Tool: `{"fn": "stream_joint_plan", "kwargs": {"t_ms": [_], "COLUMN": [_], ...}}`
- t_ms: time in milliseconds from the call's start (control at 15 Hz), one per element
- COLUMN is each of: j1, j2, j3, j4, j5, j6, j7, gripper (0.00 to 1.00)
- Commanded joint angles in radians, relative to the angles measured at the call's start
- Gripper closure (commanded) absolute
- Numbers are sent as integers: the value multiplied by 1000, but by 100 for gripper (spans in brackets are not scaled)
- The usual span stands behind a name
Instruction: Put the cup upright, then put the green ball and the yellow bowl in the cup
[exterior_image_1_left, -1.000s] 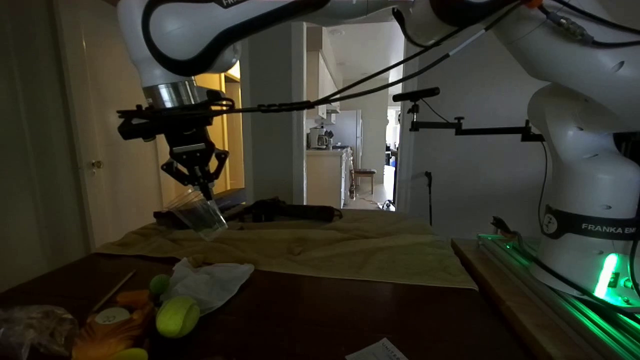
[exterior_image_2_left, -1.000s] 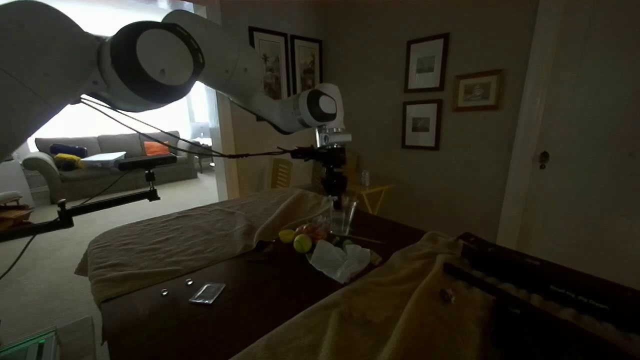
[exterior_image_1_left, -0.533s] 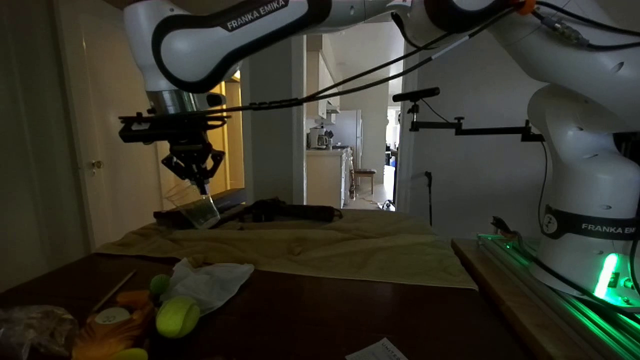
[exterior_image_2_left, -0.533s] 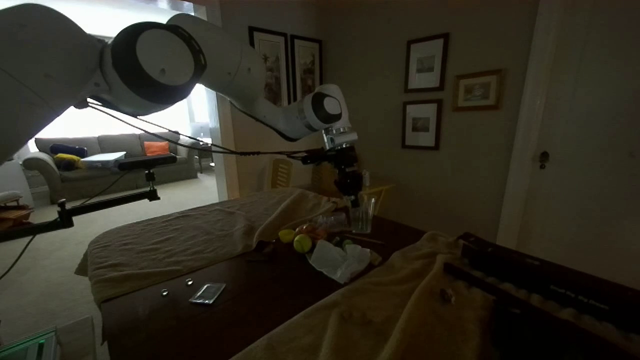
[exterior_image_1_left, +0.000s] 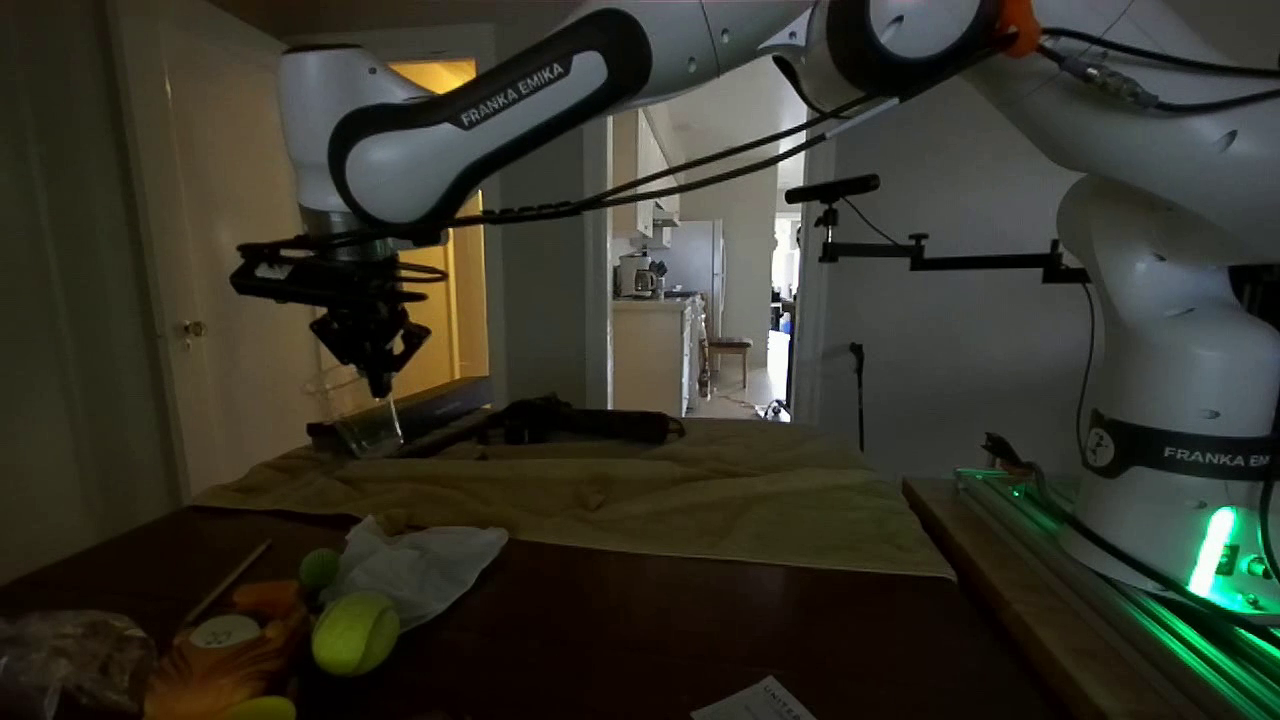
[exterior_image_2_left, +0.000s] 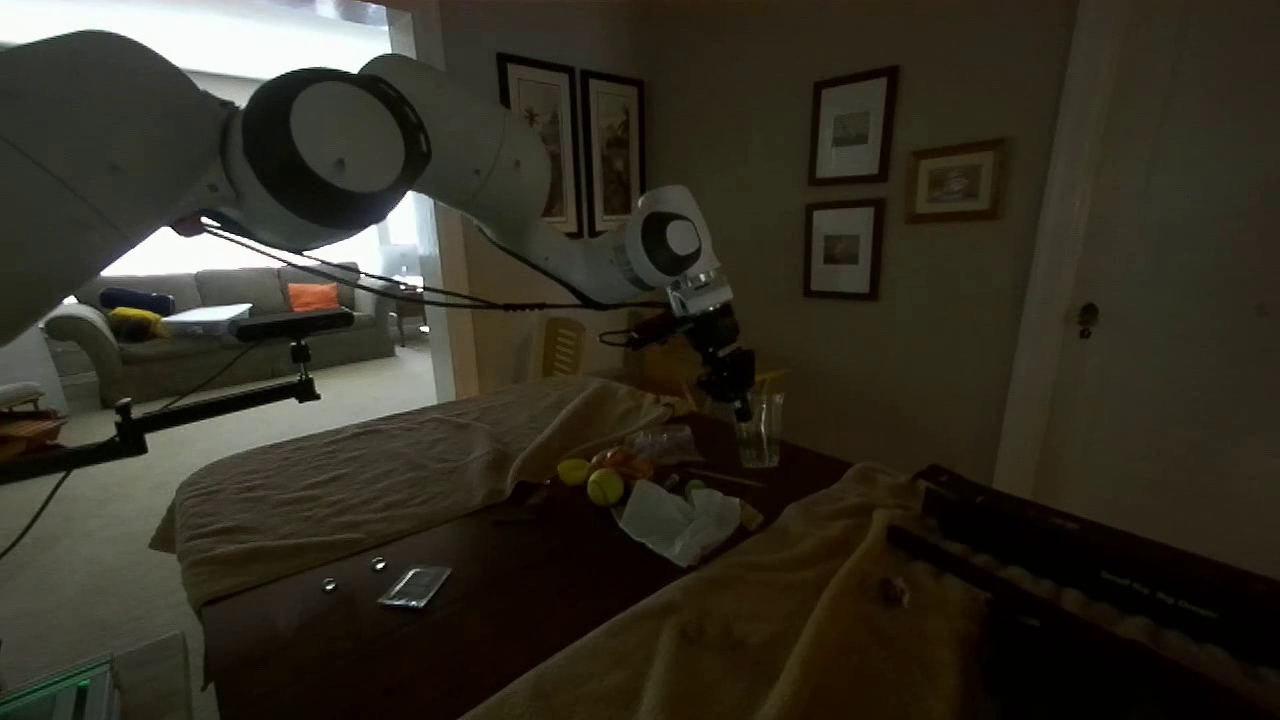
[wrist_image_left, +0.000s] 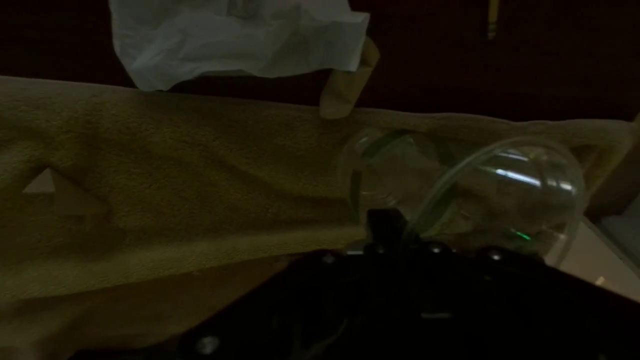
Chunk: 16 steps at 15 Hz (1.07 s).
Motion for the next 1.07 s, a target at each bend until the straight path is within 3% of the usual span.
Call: {"fn": "stream_joint_plan", "kwargs": {"t_ms": [0, 533, 1000], "j1": [-32, -139, -168], "j2": [22, 68, 120], "j3": [13, 117, 155], "j4": [21, 25, 46], "j5": [14, 155, 236], "j6": [123, 318, 306], "j7": [24, -115, -289], "gripper": [99, 99, 99]}}
